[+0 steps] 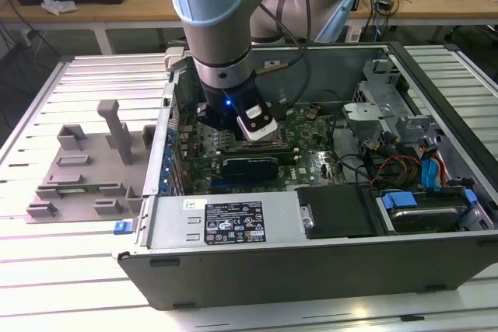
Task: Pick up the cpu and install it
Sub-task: 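Install the second cpu locking lever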
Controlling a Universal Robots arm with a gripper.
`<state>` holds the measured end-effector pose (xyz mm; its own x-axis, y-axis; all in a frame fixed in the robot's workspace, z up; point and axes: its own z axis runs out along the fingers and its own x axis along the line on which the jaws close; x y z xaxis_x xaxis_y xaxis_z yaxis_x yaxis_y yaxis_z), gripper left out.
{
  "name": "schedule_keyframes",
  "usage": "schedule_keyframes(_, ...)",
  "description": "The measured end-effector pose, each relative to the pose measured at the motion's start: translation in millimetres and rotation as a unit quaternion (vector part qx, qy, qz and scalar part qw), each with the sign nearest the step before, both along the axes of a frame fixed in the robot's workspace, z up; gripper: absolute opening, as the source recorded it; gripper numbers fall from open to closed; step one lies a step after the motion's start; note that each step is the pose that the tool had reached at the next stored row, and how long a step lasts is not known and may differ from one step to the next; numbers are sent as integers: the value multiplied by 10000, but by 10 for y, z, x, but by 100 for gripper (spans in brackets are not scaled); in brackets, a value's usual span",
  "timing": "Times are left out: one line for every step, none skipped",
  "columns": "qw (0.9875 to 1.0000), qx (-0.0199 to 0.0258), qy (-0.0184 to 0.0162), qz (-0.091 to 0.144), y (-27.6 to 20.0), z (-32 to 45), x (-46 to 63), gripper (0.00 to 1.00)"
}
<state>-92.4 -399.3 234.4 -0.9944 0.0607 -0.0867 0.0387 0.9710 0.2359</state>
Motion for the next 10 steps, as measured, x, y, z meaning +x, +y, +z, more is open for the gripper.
schedule_keyframes(10000, -32, 1, -6, 0, 0, 5, 11)
schedule_keyframes(10000, -50, 1, -14, 1, 1, 15, 11)
schedule_keyframes(10000, -73, 3, -31, 2, 0, 75, 11)
schedule_keyframes(10000, -79, 4, -37, 3, 0, 114, 11)
schedule_keyframes(10000, -84, 4, -39, 3, 0, 147, 11)
schedule_keyframes(9999, -93, 5, -44, 5, 0, 197, 11)
schedule_keyframes(9999, -101, 6, -48, 8, 0, 239, 11)
schedule_keyframes(9999, -116, 7, -54, 15, 0, 319, 11)
schedule_keyframes(9999, -125, 7, -57, 20, 0, 358, 11)
schedule_keyframes(9999, -133, 8, -59, 27, 1, 387, 11)
